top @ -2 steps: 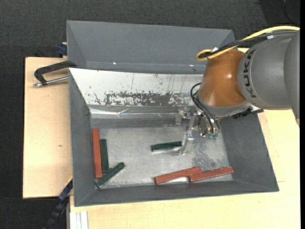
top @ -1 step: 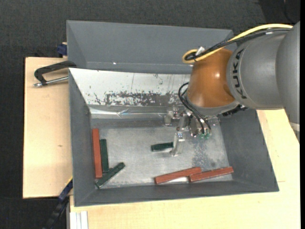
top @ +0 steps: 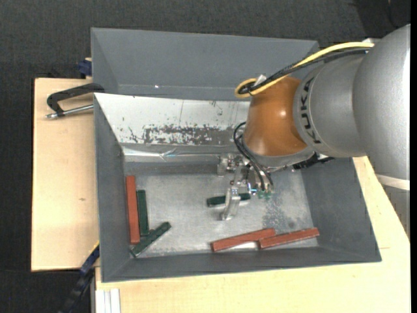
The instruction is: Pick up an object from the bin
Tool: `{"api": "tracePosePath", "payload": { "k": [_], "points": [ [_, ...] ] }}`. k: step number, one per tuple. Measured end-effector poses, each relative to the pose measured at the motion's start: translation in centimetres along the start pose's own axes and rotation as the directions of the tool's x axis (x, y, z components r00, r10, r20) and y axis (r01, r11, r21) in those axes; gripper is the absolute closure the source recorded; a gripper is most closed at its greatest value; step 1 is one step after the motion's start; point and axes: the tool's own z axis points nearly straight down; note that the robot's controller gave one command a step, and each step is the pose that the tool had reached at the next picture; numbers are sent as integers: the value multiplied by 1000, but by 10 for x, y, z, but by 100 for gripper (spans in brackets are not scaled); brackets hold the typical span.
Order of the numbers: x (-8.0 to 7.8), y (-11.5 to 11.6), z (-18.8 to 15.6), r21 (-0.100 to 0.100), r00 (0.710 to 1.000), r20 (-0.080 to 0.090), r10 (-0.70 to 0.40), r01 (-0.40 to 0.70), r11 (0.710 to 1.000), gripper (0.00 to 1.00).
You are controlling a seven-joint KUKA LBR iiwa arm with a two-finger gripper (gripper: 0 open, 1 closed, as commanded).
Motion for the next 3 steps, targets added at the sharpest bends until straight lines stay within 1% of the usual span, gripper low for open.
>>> {"api": "tracePosePath", "payload": {
  "k": [1,2,3],
  "points": [
    [15,1,3,1,999,-1,32,-32,999,100],
    [15,1,3,1,999,-1,32,-32,999,100],
    [16,1,-2,1,999,-5,32,-32,999,100]
  ]
}}
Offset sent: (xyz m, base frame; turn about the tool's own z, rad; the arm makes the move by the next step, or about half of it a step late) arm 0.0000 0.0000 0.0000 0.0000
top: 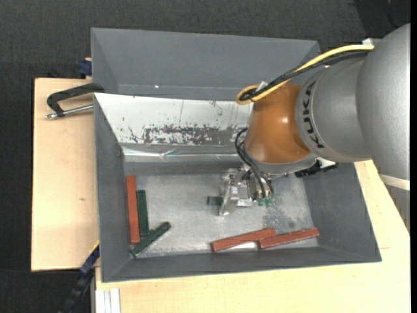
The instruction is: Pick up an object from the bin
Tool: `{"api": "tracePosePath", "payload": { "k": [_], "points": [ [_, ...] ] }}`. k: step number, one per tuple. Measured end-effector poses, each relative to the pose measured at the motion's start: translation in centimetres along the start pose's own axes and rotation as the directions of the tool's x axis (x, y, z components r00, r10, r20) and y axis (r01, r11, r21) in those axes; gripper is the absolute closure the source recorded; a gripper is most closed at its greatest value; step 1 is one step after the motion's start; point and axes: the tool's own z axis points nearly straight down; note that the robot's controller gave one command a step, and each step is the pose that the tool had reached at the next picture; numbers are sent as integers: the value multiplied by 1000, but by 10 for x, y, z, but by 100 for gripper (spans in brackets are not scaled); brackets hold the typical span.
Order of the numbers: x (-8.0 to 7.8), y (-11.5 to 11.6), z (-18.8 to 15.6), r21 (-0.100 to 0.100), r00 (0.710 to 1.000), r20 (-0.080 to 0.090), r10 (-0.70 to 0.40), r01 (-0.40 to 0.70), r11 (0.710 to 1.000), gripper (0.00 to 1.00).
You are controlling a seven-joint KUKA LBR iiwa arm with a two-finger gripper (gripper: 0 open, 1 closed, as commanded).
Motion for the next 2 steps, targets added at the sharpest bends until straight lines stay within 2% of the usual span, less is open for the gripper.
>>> {"api": "tracePosePath", "payload": {
  "k": [1,2],
  "points": [
    [1,0,-22,0,1000,-4,0,0,1000,100],
    [-1,1,-43,-1,1000,7,0,0,1000,100]
  ]
}}
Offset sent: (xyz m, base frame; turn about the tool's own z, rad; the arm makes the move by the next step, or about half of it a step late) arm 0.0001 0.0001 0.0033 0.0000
